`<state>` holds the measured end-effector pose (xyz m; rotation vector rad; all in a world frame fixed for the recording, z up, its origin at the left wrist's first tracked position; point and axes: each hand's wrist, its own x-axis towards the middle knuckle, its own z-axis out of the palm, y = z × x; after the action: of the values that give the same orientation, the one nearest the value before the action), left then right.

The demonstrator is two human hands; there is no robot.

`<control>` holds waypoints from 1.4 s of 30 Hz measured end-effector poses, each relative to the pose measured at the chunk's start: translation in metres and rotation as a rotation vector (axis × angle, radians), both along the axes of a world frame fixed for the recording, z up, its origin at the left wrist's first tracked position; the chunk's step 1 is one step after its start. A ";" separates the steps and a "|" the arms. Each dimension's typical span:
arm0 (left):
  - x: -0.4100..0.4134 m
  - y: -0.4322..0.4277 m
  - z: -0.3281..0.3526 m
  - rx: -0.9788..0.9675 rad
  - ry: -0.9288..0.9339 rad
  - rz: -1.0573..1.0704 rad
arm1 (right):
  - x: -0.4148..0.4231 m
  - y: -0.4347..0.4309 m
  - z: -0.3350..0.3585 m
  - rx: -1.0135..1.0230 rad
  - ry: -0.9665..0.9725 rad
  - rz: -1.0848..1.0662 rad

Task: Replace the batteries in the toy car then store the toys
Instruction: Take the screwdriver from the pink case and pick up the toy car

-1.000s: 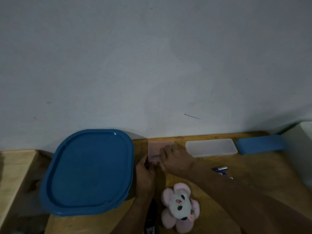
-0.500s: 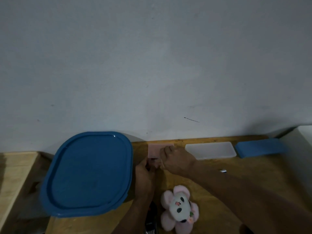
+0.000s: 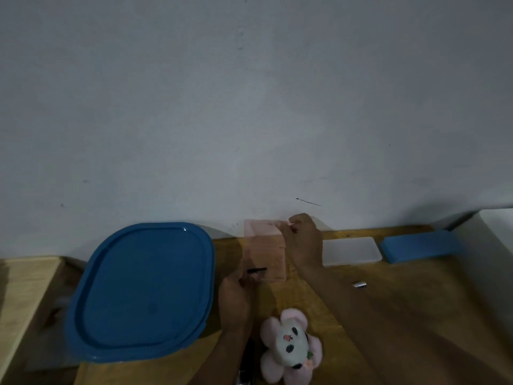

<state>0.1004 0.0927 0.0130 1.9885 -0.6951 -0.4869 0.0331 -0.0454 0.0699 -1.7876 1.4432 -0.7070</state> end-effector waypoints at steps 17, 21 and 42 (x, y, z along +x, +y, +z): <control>-0.002 0.003 0.013 0.007 0.030 0.010 | -0.002 0.003 -0.006 -0.114 0.140 0.153; -0.005 0.003 0.024 -0.033 0.099 0.035 | -0.008 0.019 -0.006 -0.220 0.400 0.661; -0.028 0.021 0.051 0.266 -0.378 -0.234 | -0.041 0.024 0.032 -0.535 0.783 0.714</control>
<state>0.0724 0.1139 0.0644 2.2900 -1.1573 -0.3559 -0.0083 -0.0210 0.1023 -2.9833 0.9201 0.0267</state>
